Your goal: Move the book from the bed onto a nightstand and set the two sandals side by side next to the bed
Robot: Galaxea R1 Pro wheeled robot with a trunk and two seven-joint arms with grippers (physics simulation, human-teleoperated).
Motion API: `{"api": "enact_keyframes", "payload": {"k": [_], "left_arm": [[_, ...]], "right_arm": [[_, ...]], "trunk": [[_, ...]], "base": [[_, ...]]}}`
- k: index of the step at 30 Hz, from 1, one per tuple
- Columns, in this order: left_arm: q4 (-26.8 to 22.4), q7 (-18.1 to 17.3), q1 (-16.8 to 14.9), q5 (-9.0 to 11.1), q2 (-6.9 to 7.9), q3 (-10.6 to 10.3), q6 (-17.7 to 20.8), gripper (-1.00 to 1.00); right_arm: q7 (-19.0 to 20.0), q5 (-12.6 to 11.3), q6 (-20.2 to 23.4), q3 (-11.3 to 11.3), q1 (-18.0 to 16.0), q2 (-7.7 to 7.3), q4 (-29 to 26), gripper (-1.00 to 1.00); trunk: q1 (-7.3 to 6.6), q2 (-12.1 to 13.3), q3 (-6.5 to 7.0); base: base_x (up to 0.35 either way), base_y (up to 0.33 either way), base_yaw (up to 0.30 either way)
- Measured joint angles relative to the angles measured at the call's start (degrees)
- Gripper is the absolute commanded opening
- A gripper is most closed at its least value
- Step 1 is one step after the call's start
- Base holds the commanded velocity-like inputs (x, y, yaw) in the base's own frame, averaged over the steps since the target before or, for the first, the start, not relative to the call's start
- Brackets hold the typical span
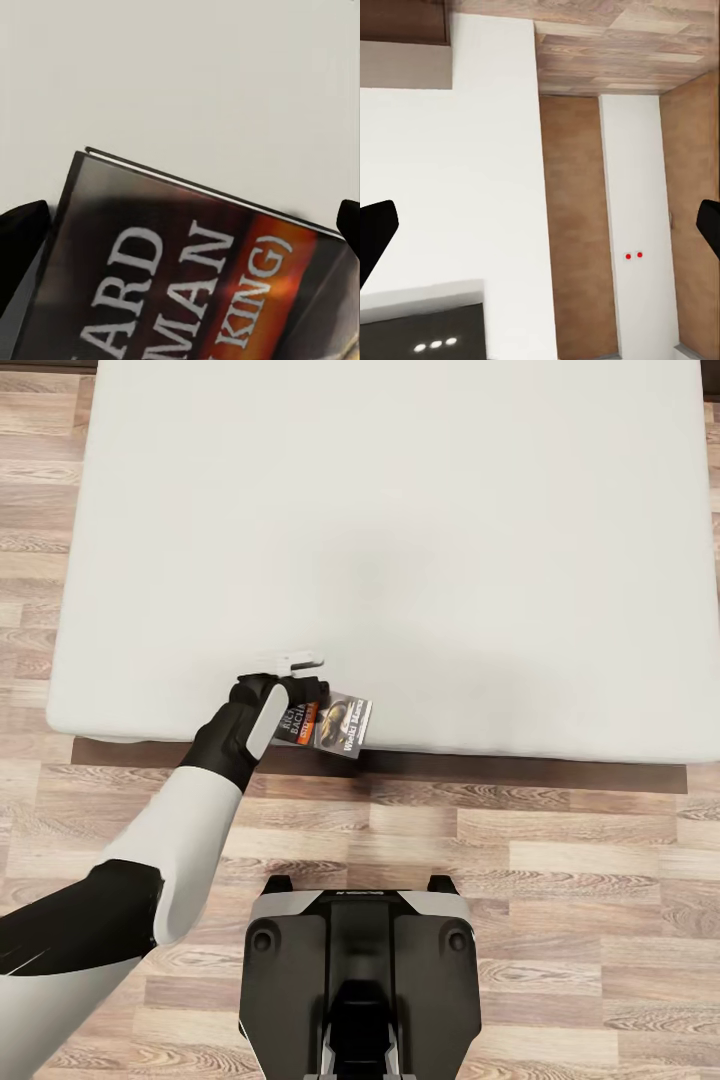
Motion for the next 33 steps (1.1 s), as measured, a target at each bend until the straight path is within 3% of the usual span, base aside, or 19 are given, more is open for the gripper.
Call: {"api": "enact_keyframes", "payload": {"k": [2, 33], "left_arm": [[0.0, -0.3, -0.1, 0.4, 0.57, 0.0, 0.0, 1.0], [0.0, 0.0, -0.1, 0.8, 0.74, 0.0, -0.2, 1.0]], "right_arm": [[0.0, 0.0, -0.6, 0.0, 0.0, 0.0, -0.6, 1.0], [0.0, 0.1, -0.8, 0.0, 0.0, -0.03, -0.8, 1.0]], "trunk": [[0.0, 0.0, 0.0], [0.0, 0.0, 0.0]], "base": [[0.0, 0.0, 0.0], [0.0, 0.0, 0.0]]}}
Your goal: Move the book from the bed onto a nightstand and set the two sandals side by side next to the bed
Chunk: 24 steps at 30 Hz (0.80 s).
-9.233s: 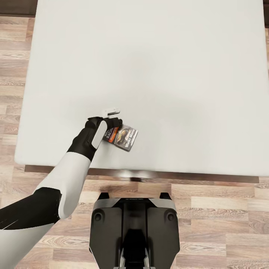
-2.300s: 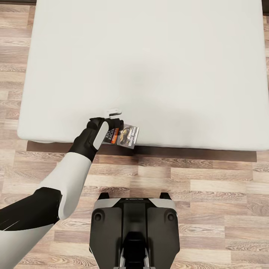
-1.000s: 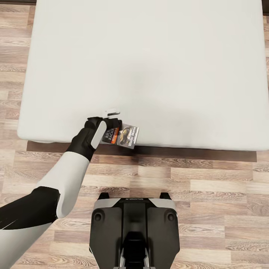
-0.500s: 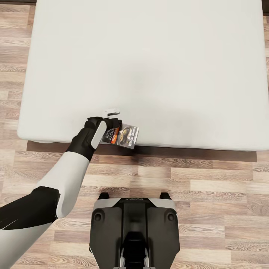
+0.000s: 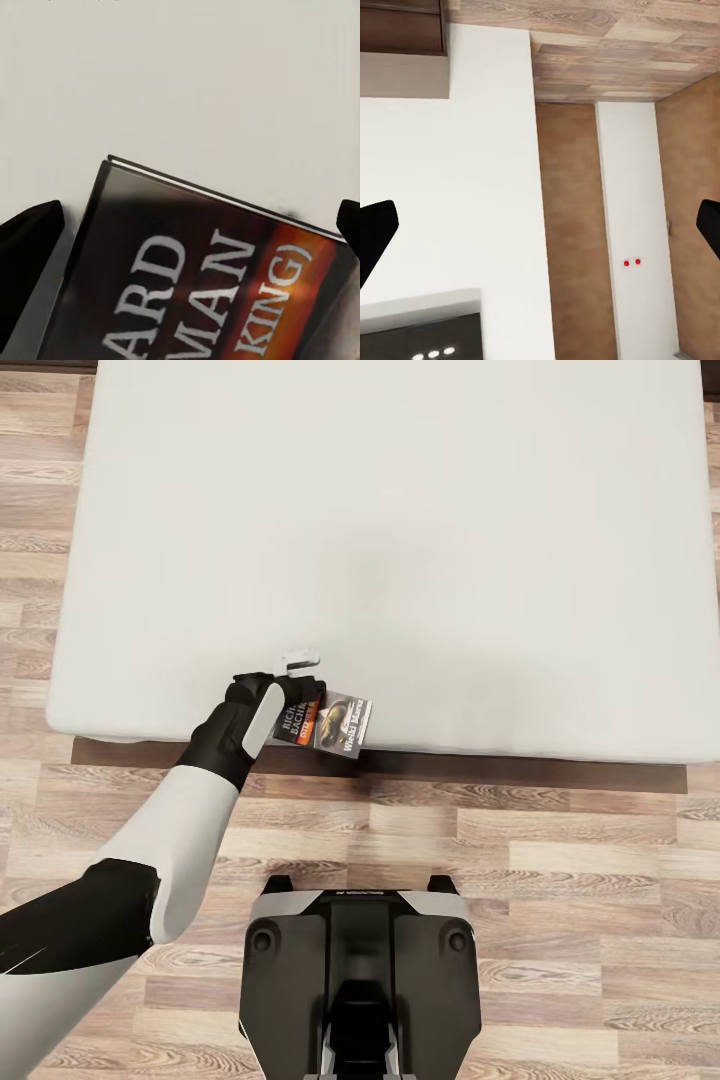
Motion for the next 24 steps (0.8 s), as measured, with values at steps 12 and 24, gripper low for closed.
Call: {"api": "enact_keyframes", "payload": {"k": [12, 24], "left_arm": [[-0.2, 1.9, 0.1, 1.3, 0.66, -0.2, -0.5, 1.0], [-1.6, 3.8, -0.4, -1.5, 0.65, -0.4, -0.3, 1.0]], "right_arm": [[0.4, 0.1, -1.5, -0.1, 0.0, -0.07, -1.3, 1.0], [0.5, 0.2, -1.7, -0.1, 0.0, -0.09, -1.4, 1.0]], "trunk": [[0.0, 0.0, 0.0], [0.01, 0.0, 0.0]], "base": [[0.0, 0.0, 0.0], [0.0, 0.0, 0.0]]}}
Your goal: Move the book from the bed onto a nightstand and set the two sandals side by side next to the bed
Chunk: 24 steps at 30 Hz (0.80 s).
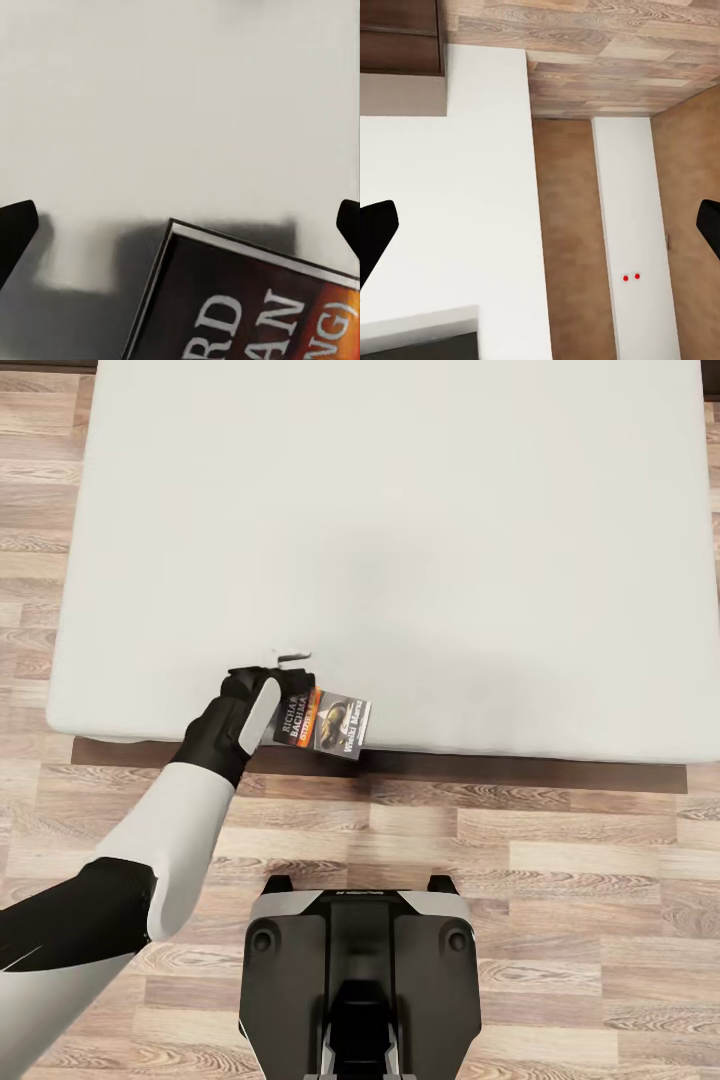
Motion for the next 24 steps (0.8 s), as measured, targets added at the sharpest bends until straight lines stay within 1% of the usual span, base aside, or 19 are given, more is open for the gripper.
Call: {"api": "enact_keyframes", "payload": {"k": [4, 7, 12, 16, 17, 18, 20, 22, 24], "left_arm": [[-4.2, 0.9, -1.1, -0.1, 0.08, -0.1, 0.5, 1.0], [-7.4, 2.4, -2.9, -0.1, 0.16, -0.2, 1.4, 1.0], [-11.6, 5.3, -7.4, -0.2, 0.32, 0.0, 5.0, 1.0], [-12.9, 7.8, -11.1, -0.4, 1.35, -0.1, 6.6, 1.0], [-13.1, 9.0, -12.4, -1.0, 2.4, -0.1, 7.0, 1.0], [-13.1, 9.5, -12.9, -1.4, 3.15, -0.1, 7.1, 1.0], [-13.2, 10.3, -13.6, -3.2, 4.68, -0.1, 7.3, 1.0], [-13.3, 10.7, -14.1, -5.9, 5.99, -0.1, 7.4, 1.0], [-13.3, 11.1, -14.3, -9.3, 7.02, -0.1, 7.3, 1.0]], "right_arm": [[0.0, 0.0, 0.0, 0.0, 0.0, 0.0, -0.1, 1.0], [0.0, 0.1, 0.0, 0.0, 0.0, 0.0, -0.1, 1.0], [0.1, 0.2, 0.0, 0.1, 0.0, 0.0, -0.1, 1.0], [0.1, 0.3, 0.0, 0.1, 0.0, 0.0, -0.3, 1.0], [0.1, 0.4, 0.0, 0.1, -0.1, 0.01, -0.5, 1.0], [0.1, 0.4, 0.0, 0.1, -0.1, 0.03, -0.6, 1.0], [0.1, 0.4, 0.0, 0.1, -0.1, 0.05, -0.8, 1.0], [0.1, 0.5, 0.0, 0.1, -0.2, 0.06, -1.0, 1.0], [0.1, 0.5, -0.1, 0.1, -0.2, 0.07, -1.1, 1.0]], "trunk": [[0.0, 0.0, 0.0], [0.0, 0.0, 0.0], [0.0, 0.0, 0.0], [0.0, 0.0, 0.0], [0.0, 0.0, 0.0], [0.0, 0.0, 0.0], [0.0, 0.0, 0.0], [0.0, 0.0, 0.0], [0.0, 0.0, 0.0]], "base": [[0.0, 0.0, 0.0], [0.0, 0.0, 0.0], [0.0, 0.0, 0.0], [0.0, 0.0, 0.0], [0.0, 0.0, 0.0], [0.0, 0.0, 0.0], [0.0, 0.0, 0.0], [0.0, 0.0, 0.0], [0.0, 0.0, 0.0]]}}
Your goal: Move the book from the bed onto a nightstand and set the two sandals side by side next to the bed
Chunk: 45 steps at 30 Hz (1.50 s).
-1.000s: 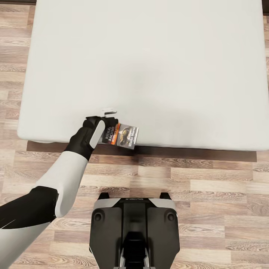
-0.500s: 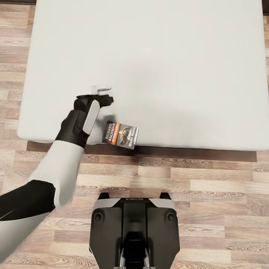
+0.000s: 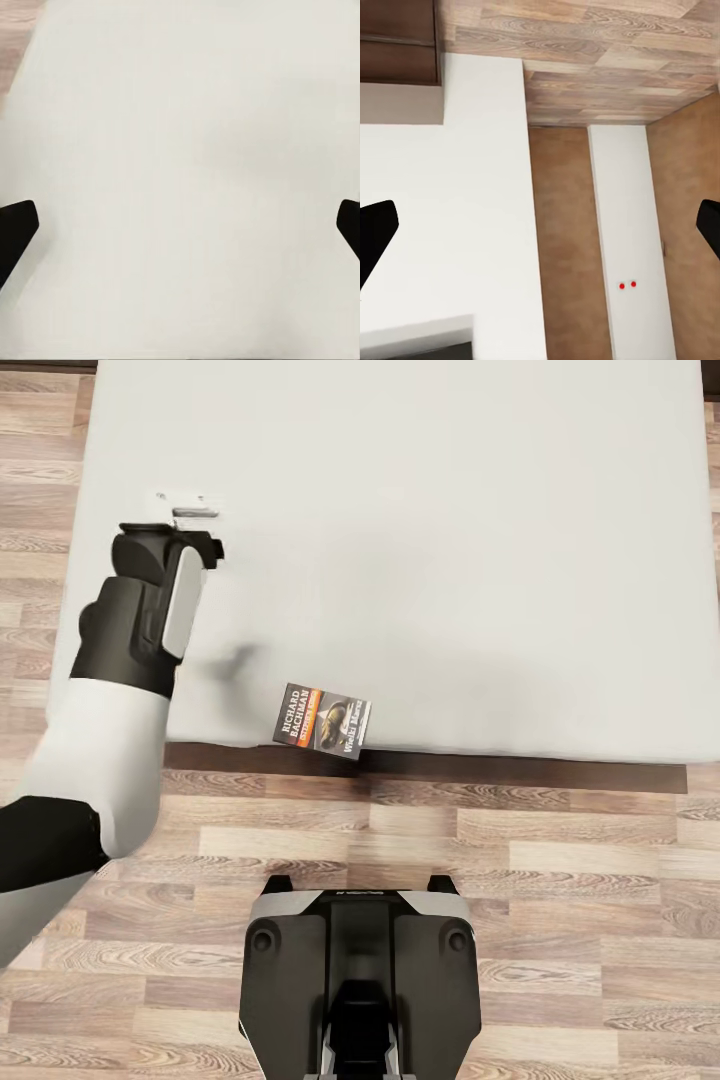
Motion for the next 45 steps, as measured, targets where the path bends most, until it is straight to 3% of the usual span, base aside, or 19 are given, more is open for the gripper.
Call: {"api": "enact_keyframes", "payload": {"k": [5, 9, 15, 16, 20, 21, 25, 26, 30, 31, 32, 34, 35, 41, 42, 45], "left_arm": [[0.0, 0.8, -0.3, -8.7, 2.79, 0.4, -0.7, 1.0], [0.2, 0.9, -0.4, -15.1, 6.34, 0.6, -1.3, 1.0], [1.3, 0.9, -0.4, -21.0, 14.05, 0.7, -1.7, 1.0], [1.3, 0.9, -0.4, -20.9, 14.1, 0.7, -1.7, 1.0], [2.8, 0.9, -0.2, -24.2, 20.02, 0.6, -1.9, 1.0], [2.9, 0.9, -0.2, -24.1, 20.08, 0.6, -1.9, 1.0], [5.9, 0.9, 0.3, -26.0, 26.62, 0.7, -3.3, 1.0], [5.9, 0.9, 0.3, -26.0, 26.69, 0.7, -3.3, 1.0], [11.8, 1.0, 1.8, -26.7, 33.99, 0.7, -5.8, 1.0], [15.8, 1.1, 3.2, -26.7, 36.96, 0.8, -7.7, 1.0], [18.6, 1.1, 4.0, -26.8, 38.27, 0.8, -8.9, 1.0], [23.8, 1.1, 5.7, -26.9, 40.1, 0.9, -11.4, 1.0], [24.0, 1.1, 5.7, -27.0, 40.12, 0.9, -11.4, 1.0], [40.1, 1.1, 9.7, -27.0, 45.45, 1.0, -19.5, 1.0], [40.2, 1.2, 9.7, -27.1, 45.47, 0.9, -19.5, 1.0], [47.1, 1.1, 12.3, -26.9, 47.25, 1.0, -23.6, 1.0]], "right_arm": [[0.0, 0.1, 0.0, 0.1, -0.1, -0.03, -0.2, 1.0], [0.0, 0.1, 0.0, 0.1, -0.2, -0.06, -0.4, 1.0], [0.0, 0.1, 0.0, 0.2, -0.2, -0.07, -1.5, 1.0], [0.0, 0.1, 0.0, 0.2, -0.2, -0.07, -1.5, 1.0], [0.0, 0.1, -0.1, 0.2, -0.2, -0.08, -2.2, 1.0], [0.0, 0.1, -0.1, 0.2, -0.2, -0.08, -2.2, 1.0], [0.0, 0.1, -0.1, 0.3, -0.2, -0.06, -2.8, 1.0], [0.0, 0.1, -0.1, 0.3, -0.2, -0.06, -2.8, 1.0], [0.0, 0.2, -0.2, 0.3, -0.2, -0.07, -3.4, 1.0], [0.0, 0.2, -0.2, 0.3, -0.3, -0.07, -3.9, 1.0], [0.0, 0.2, -0.2, 0.3, -0.3, -0.06, -4.2, 1.0], [0.0, 0.2, -0.2, 0.3, -0.3, -0.02, -4.8, 1.0], [0.0, 0.2, -0.2, 0.3, -0.3, -0.02, -4.9, 1.0], [0.0, 0.3, -0.2, 0.4, -0.5, 0.21, -6.1, 1.0], [0.0, 0.3, -0.2, 0.4, -0.5, 0.21, -6.1, 1.0], [0.0, 0.4, -0.2, 1.0, -0.6, 0.31, -6.3, 1.0]], "trunk": [[0.0, 0.0, 0.0], [0.0, 0.0, 0.0], [0.0, 0.0, 0.0], [0.0, 0.0, 0.0], [0.0, 0.0, 0.0], [0.0, 0.0, 0.0], [0.0, 0.0, 0.0], [0.0, 0.0, 0.0], [0.0, 0.0, 0.0], [0.0, 0.0, 0.0], [0.0, 0.0, 0.0], [0.0, 0.0, 0.0], [0.0, 0.0, 0.0], [0.0, 0.0, 0.0], [0.0, 0.0, 0.0], [0.0, 0.0, 0.0]], "base": [[0.0, 0.0, 0.0], [0.0, 0.0, 0.0], [0.0, 0.0, 0.0], [0.0, 0.0, 0.0], [0.0, 0.0, 0.0], [0.0, 0.0, 0.0], [0.0, 0.0, 0.0], [0.0, 0.0, 0.0], [0.0, 0.0, 0.0], [0.0, 0.0, 0.0], [0.0, 0.0, 0.0], [0.0, 0.0, 0.0], [0.0, 0.0, 0.0], [0.0, 0.0, 0.0], [0.0, 0.0, 0.0], [0.0, 0.0, 0.0]]}}
